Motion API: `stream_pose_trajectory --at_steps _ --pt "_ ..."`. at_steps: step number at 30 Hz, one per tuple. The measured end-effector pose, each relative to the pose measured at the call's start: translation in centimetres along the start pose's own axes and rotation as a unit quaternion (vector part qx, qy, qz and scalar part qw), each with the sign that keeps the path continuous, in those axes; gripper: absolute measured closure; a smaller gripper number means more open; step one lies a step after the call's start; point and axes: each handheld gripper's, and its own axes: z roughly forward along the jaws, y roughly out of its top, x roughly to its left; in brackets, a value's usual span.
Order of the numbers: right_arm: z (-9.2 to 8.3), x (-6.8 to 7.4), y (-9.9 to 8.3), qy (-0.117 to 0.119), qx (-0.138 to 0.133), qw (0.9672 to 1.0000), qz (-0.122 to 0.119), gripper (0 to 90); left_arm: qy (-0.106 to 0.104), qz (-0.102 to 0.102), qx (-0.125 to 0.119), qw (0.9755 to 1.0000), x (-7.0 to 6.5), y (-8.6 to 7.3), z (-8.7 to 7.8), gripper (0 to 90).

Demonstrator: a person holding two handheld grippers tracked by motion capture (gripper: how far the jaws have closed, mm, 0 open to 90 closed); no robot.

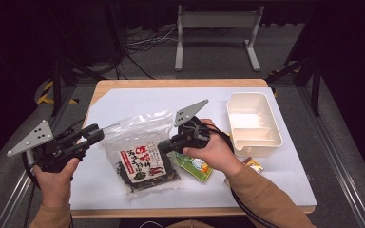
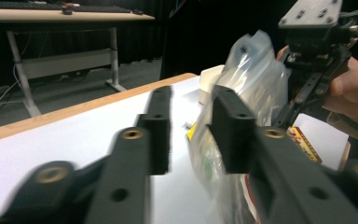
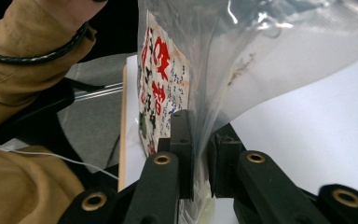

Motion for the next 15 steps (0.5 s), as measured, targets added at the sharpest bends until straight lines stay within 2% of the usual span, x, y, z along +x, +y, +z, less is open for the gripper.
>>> stream_pose_trajectory --at_steps 1,2,8,15 --pt "0.0 0.0 0.0 0.000 0.000 1.0000 0.000 82.7 0.000 0.000 0.000 1.0000 0.0 0.0 0.0 62.1" --pt "-0.8 0.1 0.1 -0.015 -0.008 0.9998 -0.006 82.7 0.002 0.001 -0.001 1.0000 0.0 0.0 0.0 59.1" --pt "-2.7 0.1 0.0 -0.037 -0.021 0.9990 -0.010 82.7 0.007 -0.014 0.000 0.9999 0.4 -0.3 0.2 52.1" --pt "-4.9 0.1 -0.1 -0.062 -0.038 0.9973 -0.011 82.6 0.016 -0.020 0.012 0.9996 0.9 -0.8 0.8 45.9"
